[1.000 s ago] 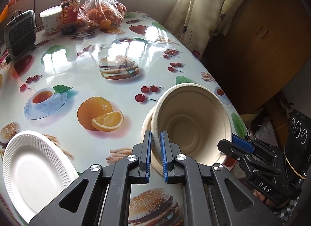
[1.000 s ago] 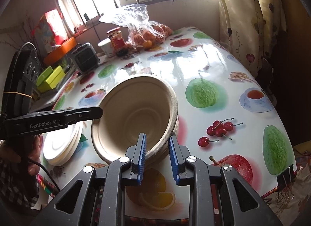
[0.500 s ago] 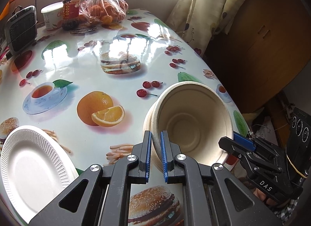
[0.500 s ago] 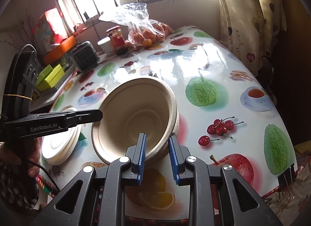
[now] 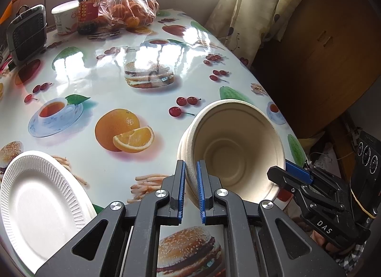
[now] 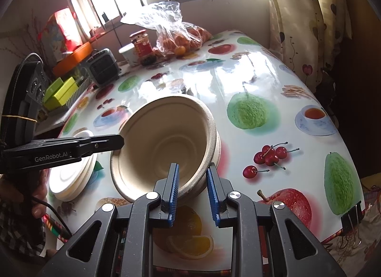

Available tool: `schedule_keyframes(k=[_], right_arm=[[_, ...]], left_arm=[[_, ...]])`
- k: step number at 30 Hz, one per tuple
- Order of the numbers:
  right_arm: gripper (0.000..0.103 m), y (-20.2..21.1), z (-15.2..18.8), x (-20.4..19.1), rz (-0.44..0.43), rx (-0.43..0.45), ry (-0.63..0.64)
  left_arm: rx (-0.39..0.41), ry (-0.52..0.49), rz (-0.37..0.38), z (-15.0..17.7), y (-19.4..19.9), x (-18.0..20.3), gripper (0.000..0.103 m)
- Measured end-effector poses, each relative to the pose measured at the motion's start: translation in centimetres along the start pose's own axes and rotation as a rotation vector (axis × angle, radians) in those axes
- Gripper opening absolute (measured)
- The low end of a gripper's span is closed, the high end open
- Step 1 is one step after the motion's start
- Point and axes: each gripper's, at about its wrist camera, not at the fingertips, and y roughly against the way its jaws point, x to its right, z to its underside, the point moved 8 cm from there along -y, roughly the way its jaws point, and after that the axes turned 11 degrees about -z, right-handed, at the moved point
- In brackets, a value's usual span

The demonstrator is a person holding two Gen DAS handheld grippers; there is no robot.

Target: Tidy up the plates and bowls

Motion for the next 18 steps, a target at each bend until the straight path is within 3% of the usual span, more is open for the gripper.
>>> schedule_keyframes(k=[18], right_arm=[[0.023, -0.31, 0.12, 0.55, 0.007, -0.005, 0.002]], left_arm=[[0.005, -0.006, -0.012, 0.07, -0.14, -0.07, 0.01]])
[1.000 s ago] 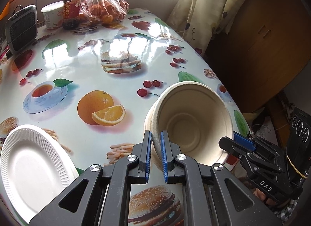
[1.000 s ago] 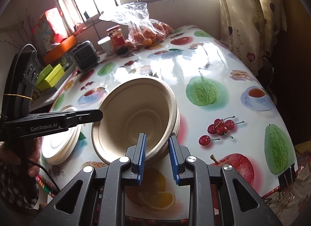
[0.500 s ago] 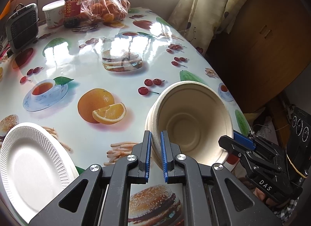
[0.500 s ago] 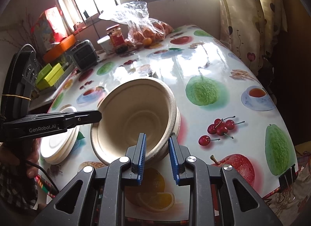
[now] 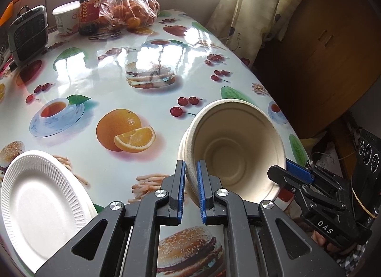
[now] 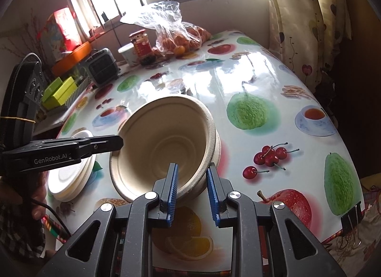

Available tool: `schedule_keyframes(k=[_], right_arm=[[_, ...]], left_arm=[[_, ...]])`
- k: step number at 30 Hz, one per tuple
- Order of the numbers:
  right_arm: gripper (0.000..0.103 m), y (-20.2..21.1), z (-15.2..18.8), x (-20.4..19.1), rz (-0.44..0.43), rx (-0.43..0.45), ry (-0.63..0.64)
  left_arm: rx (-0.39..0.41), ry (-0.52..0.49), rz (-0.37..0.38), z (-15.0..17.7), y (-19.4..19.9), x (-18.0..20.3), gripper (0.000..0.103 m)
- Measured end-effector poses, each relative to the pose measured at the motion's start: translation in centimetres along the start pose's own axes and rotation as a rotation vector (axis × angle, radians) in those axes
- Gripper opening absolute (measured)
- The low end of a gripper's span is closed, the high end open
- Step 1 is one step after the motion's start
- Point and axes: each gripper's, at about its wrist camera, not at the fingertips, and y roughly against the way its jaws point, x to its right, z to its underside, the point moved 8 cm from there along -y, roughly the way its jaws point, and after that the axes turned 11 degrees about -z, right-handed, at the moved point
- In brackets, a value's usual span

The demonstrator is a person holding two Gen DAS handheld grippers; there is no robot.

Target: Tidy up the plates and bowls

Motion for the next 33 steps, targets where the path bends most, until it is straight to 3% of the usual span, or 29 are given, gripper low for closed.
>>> schedule_keyframes(k=[24, 33], right_arm=[[0.031, 0.62, -0.41, 0.0, 0.017, 0.009, -0.003], [0.036, 0.63, -0.56, -0.07, 0.013, 0.011, -0.005]], left_arm=[[0.01, -0.003, -0.023, -0.09, 0.12, -0.23, 0.011], [0.038, -0.007, -0.061, -0.04, 0.42, -0.32, 0.03]])
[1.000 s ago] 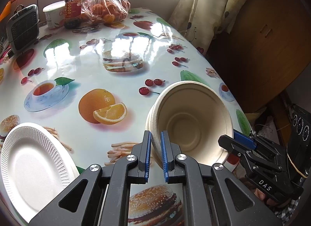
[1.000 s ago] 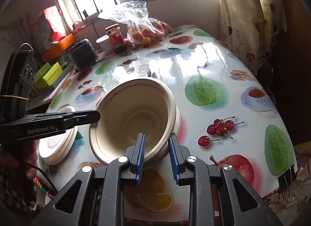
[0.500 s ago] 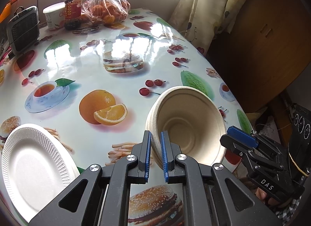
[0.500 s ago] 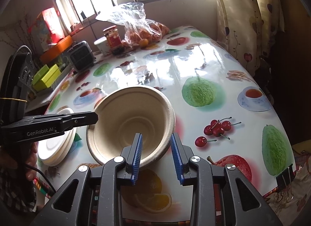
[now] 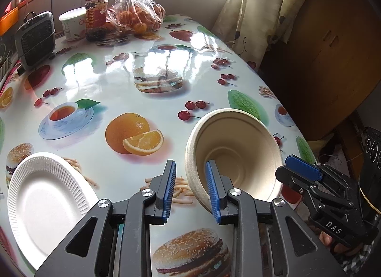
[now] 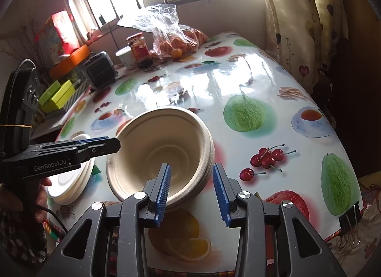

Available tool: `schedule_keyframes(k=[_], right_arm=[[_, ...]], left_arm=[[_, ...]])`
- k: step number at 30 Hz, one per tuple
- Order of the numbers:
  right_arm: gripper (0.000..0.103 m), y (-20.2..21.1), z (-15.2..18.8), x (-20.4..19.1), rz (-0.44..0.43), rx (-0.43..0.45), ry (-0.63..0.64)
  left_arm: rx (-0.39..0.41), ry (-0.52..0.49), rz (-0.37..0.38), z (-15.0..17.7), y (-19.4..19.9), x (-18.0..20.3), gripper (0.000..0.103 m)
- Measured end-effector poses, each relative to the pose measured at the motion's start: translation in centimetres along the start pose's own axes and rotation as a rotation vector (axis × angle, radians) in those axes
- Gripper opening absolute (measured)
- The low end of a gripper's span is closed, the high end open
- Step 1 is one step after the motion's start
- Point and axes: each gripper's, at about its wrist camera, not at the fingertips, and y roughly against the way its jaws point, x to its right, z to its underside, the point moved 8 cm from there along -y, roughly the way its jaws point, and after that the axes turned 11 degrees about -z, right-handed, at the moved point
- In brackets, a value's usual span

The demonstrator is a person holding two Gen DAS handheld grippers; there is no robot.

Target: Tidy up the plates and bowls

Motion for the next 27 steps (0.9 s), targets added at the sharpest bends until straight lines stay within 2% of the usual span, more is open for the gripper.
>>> schedule_keyframes(k=[2, 4, 17, 22, 27], right_arm=[[0.039, 0.0, -0.1, 0.0, -0.002, 0.002, -0.003], [0.042, 0.1, -0.2, 0.1, -0.003, 0.007, -0.01], [0.048, 0.0, -0.6, 1.2, -0.009, 0.017, -0.04], [0.048, -0.2, -0.5, 1.5, -0.016, 0.009, -0.04], [0.048, -0.6, -0.6, 1.8, -0.037, 0.003, -0.048]], left_arm=[[0.01, -0.003, 0.005, -0.1, 0.2, 0.1, 0.036], [0.02, -0.003, 0.011, -0.2, 0.4, 0.2, 0.038], [0.065, 0.028, 0.009, 0.0, 1.1, -0.4, 0.044], [0.046, 0.047, 0.011, 0.3, 0.5, -0.8, 0.045], [0.02, 0.066, 0.063, 0.7, 0.0, -0.3, 0.045]])
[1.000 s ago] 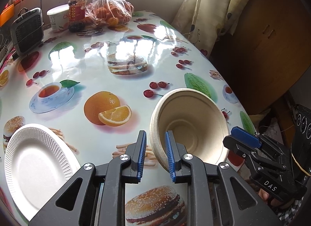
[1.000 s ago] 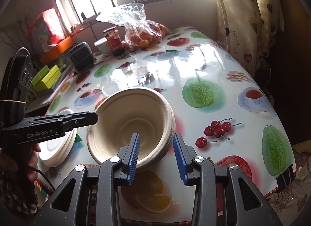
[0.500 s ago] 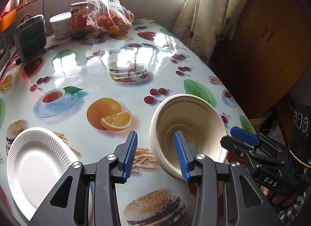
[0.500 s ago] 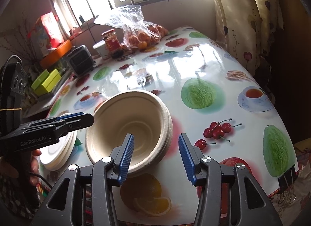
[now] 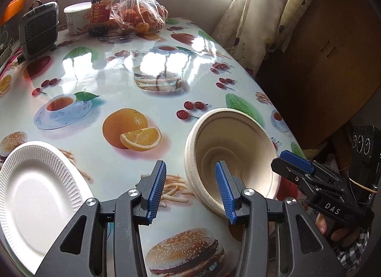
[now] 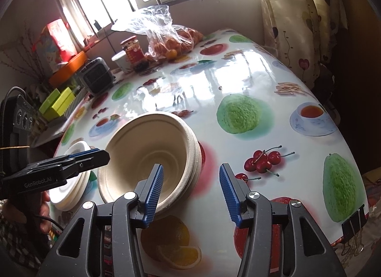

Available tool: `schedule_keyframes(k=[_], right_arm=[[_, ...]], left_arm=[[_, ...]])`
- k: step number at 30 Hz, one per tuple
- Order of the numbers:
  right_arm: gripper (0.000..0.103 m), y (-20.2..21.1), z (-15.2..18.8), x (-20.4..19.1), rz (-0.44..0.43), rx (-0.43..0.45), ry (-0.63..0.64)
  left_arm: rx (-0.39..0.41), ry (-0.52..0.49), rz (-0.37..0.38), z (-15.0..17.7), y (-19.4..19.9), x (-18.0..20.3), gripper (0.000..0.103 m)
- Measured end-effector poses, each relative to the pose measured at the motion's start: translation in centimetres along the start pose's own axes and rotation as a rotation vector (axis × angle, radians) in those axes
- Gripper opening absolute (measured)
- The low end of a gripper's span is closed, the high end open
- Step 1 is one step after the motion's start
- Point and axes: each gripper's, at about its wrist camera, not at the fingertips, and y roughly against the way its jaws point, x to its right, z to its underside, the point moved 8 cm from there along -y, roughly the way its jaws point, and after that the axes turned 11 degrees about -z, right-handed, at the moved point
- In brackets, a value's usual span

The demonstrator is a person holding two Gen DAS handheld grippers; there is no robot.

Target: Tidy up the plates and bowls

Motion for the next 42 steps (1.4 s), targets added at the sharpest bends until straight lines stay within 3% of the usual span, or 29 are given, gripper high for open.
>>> schedule_keyframes(k=[12, 17, 23, 42], right_arm=[[0.048, -1.1, 0.1, 0.0, -0.052, -0.027, -0.009], [0.035, -1.4, 0.3, -0.3, -0.069, -0.036, -0.008], [0.032, -1.5, 0.3, -0.3, -0.069, -0.037, -0.009], [0.022, -1.3, 0.3, 0.5, -0.051, -0.032, -0.017]], left_arm=[[-0.028, 0.029, 0.014, 0.3, -0.8, 0.2, 0.044], [-0.044, 0.017, 0.02, 0.5, -1.2, 0.5, 0.031], [-0.048, 0.018, 0.015, 0.5, -1.3, 0.4, 0.023], [-0.042, 0.004, -0.011, 0.5, -1.3, 0.6, 0.022]])
